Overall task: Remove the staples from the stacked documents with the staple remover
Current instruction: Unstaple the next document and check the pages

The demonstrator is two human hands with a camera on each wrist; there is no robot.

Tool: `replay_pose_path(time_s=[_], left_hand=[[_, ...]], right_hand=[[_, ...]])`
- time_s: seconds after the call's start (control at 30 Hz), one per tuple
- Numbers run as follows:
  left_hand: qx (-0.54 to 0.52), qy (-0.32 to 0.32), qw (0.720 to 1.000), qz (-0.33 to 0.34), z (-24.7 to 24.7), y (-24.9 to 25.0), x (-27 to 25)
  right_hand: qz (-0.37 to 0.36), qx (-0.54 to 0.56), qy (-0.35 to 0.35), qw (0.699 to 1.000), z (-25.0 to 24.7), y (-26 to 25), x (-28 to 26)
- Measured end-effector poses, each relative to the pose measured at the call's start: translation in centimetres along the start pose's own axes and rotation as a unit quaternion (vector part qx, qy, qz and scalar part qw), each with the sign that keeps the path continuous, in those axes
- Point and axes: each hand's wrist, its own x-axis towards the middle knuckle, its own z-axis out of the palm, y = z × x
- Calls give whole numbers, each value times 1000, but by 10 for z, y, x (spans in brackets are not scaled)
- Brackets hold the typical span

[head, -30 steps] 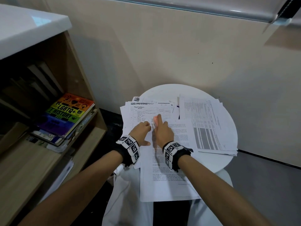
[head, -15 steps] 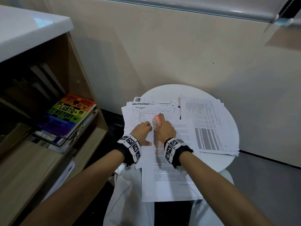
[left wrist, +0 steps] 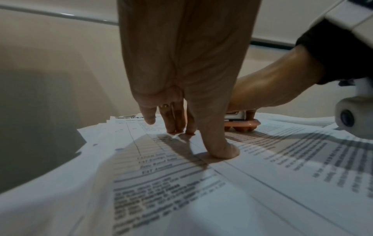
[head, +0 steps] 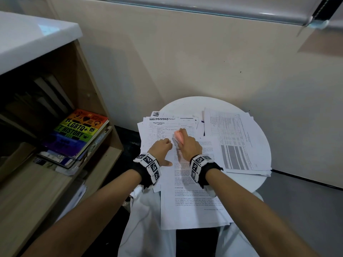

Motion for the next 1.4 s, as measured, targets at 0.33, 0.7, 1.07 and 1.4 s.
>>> replay_pose_path(time_s=[0.33, 0.7, 1.07, 1.4], left_hand=[[61, -21, 998, 6, 1, 3, 2], [10, -16, 999, -43, 3, 59, 22], [9, -82, 996, 26, 12, 88, 40], [25, -66, 996, 47, 9, 85, 44]], right_hand=[[30, 68, -24, 997, -13, 1, 2], [121, 170, 27, 978, -50, 96, -33], [92, 105, 13, 990, -49, 93, -32], [95, 63, 39, 993, -38, 83, -28]])
